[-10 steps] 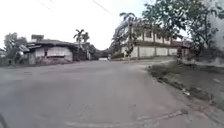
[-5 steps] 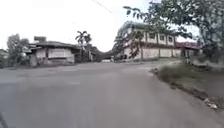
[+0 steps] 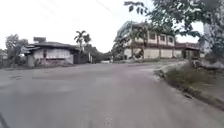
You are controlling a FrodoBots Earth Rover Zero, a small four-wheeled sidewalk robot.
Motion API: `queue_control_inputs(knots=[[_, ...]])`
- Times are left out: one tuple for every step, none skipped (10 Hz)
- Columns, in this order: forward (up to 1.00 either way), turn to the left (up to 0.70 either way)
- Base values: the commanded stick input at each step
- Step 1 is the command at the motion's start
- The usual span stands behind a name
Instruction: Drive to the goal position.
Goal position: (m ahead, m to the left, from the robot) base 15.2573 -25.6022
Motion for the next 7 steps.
queue_control_inputs(knots=[[0.85,0.0],[0.85,0.0],[0.85,0.0],[0.85,0.0],[0.85,0.0],[0.85,0.0],[0.85,-0.11]])
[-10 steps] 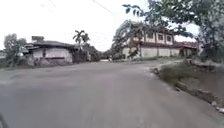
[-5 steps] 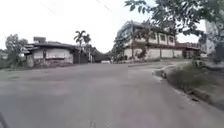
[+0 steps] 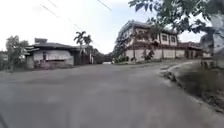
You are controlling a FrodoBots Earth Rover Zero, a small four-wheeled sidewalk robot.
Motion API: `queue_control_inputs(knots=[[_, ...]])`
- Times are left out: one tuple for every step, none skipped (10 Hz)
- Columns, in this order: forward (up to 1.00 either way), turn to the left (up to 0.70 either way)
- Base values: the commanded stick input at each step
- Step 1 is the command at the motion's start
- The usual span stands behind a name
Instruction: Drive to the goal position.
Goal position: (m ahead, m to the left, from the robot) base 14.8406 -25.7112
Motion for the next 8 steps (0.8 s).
queue_control_inputs(knots=[[0.85,-0.34],[0.85,-0.34],[0.85,-0.34],[0.85,-0.34],[0.85,-0.34],[0.85,-0.34],[0.85,-0.02],[0.85,0.0]])
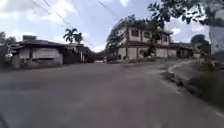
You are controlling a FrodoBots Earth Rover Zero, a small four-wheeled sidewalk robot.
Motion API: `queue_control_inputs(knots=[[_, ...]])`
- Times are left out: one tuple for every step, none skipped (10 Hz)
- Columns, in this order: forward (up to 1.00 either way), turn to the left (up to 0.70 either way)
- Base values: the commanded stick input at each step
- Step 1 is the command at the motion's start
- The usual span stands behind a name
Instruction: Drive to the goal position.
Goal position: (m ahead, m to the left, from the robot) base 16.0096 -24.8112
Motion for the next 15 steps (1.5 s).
queue_control_inputs(knots=[[0.85,0.0],[0.85,0.0],[0.85,0.0],[0.85,0.0],[0.85,0.0],[0.85,0.0],[0.85,0.0],[0.85,0.0],[0.85,0.0],[0.85,-0.29],[0.85,-0.34],[0.85,-0.34],[0.85,-0.34],[0.85,-0.34],[0.85,-0.34]])
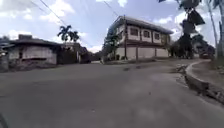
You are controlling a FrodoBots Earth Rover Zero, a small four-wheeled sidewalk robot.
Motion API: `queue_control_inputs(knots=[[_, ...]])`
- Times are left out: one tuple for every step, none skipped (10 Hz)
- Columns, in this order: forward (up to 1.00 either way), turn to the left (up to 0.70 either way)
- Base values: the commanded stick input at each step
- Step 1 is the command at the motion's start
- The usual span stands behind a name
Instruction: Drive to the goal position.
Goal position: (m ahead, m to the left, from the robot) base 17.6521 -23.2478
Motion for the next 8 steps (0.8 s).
queue_control_inputs(knots=[[0.85,-0.34],[0.85,-0.34],[0.85,-0.34],[0.85,-0.34],[0.85,0.0],[0.85,0.0],[0.85,0.0],[0.85,0.0]])
